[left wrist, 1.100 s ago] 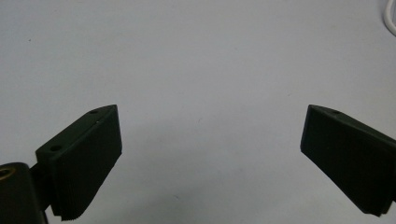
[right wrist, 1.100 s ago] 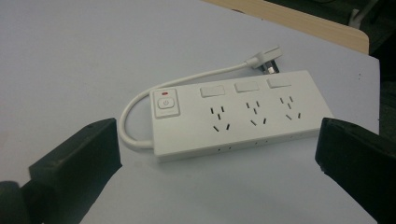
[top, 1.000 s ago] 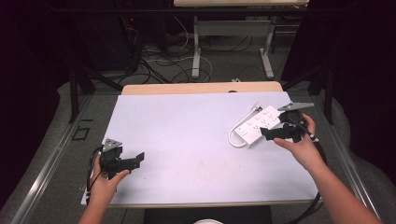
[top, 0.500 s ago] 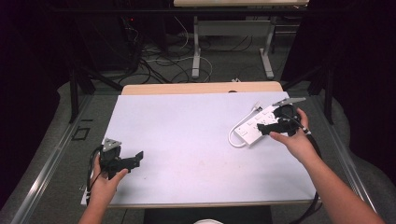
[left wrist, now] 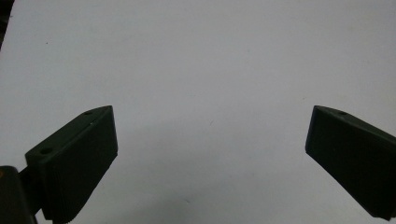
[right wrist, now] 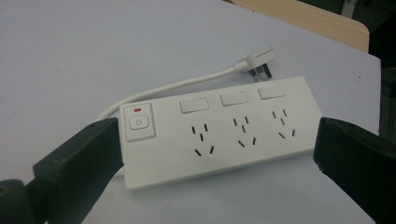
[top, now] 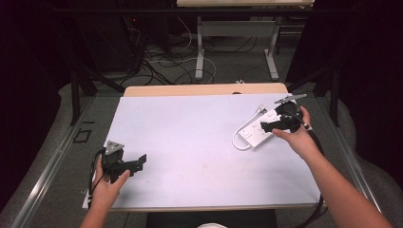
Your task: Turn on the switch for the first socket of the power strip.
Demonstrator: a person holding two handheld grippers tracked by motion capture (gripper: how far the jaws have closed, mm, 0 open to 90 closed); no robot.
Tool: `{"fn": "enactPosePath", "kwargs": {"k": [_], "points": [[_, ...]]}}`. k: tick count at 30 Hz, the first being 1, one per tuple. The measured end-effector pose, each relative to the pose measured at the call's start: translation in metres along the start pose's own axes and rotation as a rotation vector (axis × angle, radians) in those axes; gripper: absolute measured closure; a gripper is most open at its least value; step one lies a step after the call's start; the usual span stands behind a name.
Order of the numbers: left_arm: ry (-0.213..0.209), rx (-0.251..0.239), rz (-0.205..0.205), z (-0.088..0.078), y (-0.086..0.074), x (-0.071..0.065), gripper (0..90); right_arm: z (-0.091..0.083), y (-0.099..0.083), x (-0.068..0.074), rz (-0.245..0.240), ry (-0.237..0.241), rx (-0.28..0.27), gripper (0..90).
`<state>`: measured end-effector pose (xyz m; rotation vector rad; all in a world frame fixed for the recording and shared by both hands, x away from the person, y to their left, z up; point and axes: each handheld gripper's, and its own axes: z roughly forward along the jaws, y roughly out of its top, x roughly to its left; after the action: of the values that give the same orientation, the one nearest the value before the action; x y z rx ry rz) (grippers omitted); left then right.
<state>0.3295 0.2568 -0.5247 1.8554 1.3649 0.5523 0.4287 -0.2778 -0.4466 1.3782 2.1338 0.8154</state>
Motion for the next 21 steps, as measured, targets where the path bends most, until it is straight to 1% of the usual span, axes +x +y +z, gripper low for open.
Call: {"fn": "enactPosePath", "kwargs": {"k": [3, 4, 6, 8, 9, 10, 14, 17, 18, 20, 21], "points": [[0.004, -0.003, 0.001, 0.001, -0.001, -0.001, 0.3, 0.004, 0.002, 0.001, -0.003, 0.001, 0.0, 2.9], [0.001, 0.007, 0.004, 0.0, 0.0, 0.0, 0.3, 0.005, 0.003, 0.002, -0.003, 0.0, 0.002, 3.5], [0.004, 0.004, 0.003, 0.0, 0.0, -0.001, 0.2, 0.007, 0.004, 0.002, -0.004, 0.002, 0.008, 5.0], [0.008, -0.005, -0.003, 0.001, -0.001, -0.001, 0.2, 0.009, 0.005, 0.003, -0.02, 0.003, 0.005, 7.4], [0.008, 0.0, -0.003, 0.001, -0.001, -0.001, 0.2, 0.01, 0.006, 0.003, -0.022, 0.004, 0.007, 7.6], [0.014, -0.009, -0.005, 0.002, -0.001, -0.001, 0.2, 0.012, 0.007, 0.004, -0.017, 0.003, 0.009, 8.6], [0.018, -0.007, -0.003, 0.003, -0.001, 0.0, 0.2, 0.017, 0.009, 0.005, -0.018, 0.011, 0.017, 14.7], [0.02, -0.01, -0.012, 0.004, -0.002, -0.001, 0.3, 0.02, 0.011, 0.005, -0.025, 0.01, 0.018, 14.9], [0.02, -0.009, -0.013, 0.004, -0.002, -0.001, 0.2, 0.022, 0.012, 0.007, -0.017, 0.01, 0.016, 15.1], [0.022, -0.01, -0.011, 0.004, -0.002, -0.001, 0.2, 0.024, 0.013, 0.007, -0.026, 0.007, 0.016, 15.3], [0.022, -0.009, -0.011, 0.004, -0.002, -0.001, 0.2, 0.026, 0.013, 0.007, -0.02, 0.011, 0.02, 15.5]]}}
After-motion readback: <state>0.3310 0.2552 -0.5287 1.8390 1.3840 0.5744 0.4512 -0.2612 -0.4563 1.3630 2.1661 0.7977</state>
